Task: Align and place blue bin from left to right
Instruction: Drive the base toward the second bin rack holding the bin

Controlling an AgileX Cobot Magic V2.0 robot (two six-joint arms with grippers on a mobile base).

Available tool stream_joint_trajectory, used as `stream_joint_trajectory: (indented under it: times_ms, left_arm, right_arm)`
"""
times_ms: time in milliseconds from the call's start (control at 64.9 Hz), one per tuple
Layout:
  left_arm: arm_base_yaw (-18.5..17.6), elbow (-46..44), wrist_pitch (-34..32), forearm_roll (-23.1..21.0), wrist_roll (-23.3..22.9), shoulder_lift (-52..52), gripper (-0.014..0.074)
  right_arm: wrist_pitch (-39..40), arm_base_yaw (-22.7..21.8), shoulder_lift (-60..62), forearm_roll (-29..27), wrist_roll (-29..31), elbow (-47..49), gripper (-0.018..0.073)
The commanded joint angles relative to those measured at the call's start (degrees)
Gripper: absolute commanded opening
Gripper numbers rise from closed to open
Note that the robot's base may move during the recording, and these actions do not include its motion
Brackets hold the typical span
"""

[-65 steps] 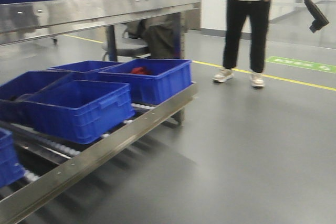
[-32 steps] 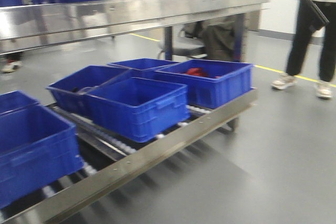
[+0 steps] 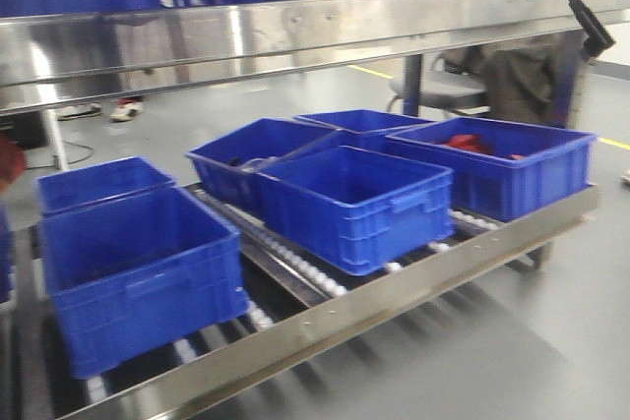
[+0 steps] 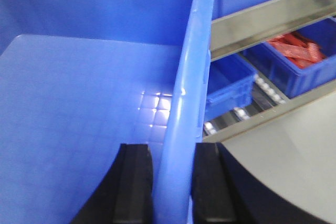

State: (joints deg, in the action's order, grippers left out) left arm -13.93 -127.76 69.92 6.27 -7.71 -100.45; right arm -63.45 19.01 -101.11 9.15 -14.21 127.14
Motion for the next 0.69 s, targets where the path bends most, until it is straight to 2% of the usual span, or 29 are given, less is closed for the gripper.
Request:
stream_joint_trajectory:
  times_ms: [0,678]
  left_arm:
    - [-0.1,-1.1,-5.5,-0.6,1.1,1.3,-0.0016]
    - [-0.1,-1.1,-5.5,-0.6,1.1,1.3,-0.0016]
  right_arm:
    - [6.4,0.1,1.8,0.3,2.2,0.8,-0.0078]
    - [6.4,0.1,1.8,0.3,2.2,0.8,-0.0078]
